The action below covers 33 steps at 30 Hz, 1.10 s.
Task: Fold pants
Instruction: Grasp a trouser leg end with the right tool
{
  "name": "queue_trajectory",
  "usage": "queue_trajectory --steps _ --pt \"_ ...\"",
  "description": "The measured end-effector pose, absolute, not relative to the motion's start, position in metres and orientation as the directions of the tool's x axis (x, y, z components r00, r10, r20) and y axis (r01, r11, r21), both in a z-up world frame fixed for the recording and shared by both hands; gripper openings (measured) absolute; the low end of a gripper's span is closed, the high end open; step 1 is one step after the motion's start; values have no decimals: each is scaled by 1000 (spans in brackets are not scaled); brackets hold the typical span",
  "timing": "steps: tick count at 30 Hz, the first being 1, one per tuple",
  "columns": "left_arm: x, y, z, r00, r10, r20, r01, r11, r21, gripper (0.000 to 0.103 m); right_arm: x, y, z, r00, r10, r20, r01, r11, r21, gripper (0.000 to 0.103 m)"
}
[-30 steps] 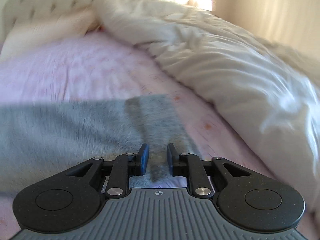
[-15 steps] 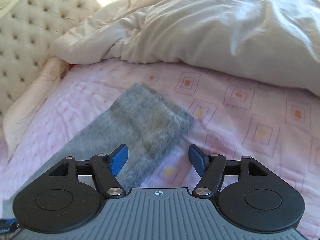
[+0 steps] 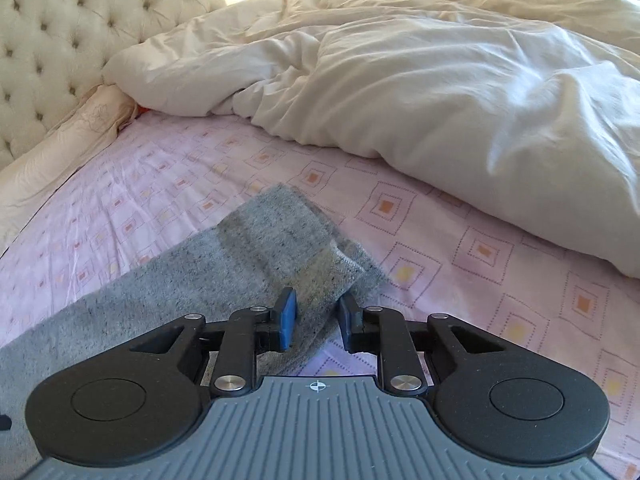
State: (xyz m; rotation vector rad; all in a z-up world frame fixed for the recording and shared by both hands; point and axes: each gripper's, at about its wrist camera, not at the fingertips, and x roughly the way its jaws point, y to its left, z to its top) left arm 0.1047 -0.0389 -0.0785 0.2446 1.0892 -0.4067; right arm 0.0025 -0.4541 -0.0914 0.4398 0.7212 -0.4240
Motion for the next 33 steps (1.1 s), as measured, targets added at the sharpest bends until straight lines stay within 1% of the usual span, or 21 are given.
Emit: queue_trajectory --steps 4,7,11,12,14,16,18,19,21,23,24,25,26,27,28,30,33 --pt "106 -38 -78 396 -200 -896 430 903 -11 48 1 -436 -80 678 -317 -663 507 855 109 22" --pt "106 -38 -78 395 -200 -896 427 904 -14 48 7 -429 -82 692 -277 -667 443 892 89 22" --pt "105 -39 -78 399 -195 -896 428 904 -6 48 15 -434 -87 682 -256 -685 449 886 117 21" --pt "105 -39 -78 399 -194 -896 428 904 -5 48 16 -434 -89 681 -246 -690 446 886 125 5" --pt "106 -38 -77 395 -197 -897 426 905 -11 48 17 -436 -88 678 -242 -694 442 888 122 5" --pt "107 -35 -75 386 -211 -898 403 914 -41 48 14 -441 -87 692 -281 -664 434 898 71 5" --pt "110 -29 -73 365 -245 -898 367 924 -103 48 16 -451 -100 663 -264 -701 438 896 76 5" --pt "111 -28 -72 360 -254 -898 357 926 -119 48 17 -450 -104 658 -265 -705 433 899 66 5" --pt "111 -30 -73 359 -252 -899 363 925 -114 48 17 -440 -101 669 -285 -687 408 913 19 5" --pt "110 -31 -72 363 -245 -899 376 921 -99 48 8 -439 -93 698 -278 -660 422 904 66 7" --pt "109 -32 -73 365 -240 -900 379 921 -91 48 3 -440 -88 712 -274 -646 430 898 93 17" --pt "109 -32 -73 366 -237 -900 381 921 -88 48 -2 -441 -84 717 -275 -641 439 892 108 35" --pt "108 -34 -74 367 -234 -900 384 920 -82 48 -6 -443 -82 714 -269 -646 447 886 124 43" --pt "108 -35 -74 369 -231 -900 393 916 -74 49 -10 -446 -81 705 -248 -665 455 877 156 55" --pt "106 -35 -75 371 -230 -900 400 914 -69 49 -13 -451 -83 693 -214 -689 462 865 197 59" --pt "105 -36 -75 373 -228 -899 405 912 -63 49 -19 -456 -90 675 -146 -723 480 831 280 59" --pt "104 -38 -76 372 -234 -898 410 910 -67 54 -22 -461 -104 669 -119 -734 521 779 349 61"
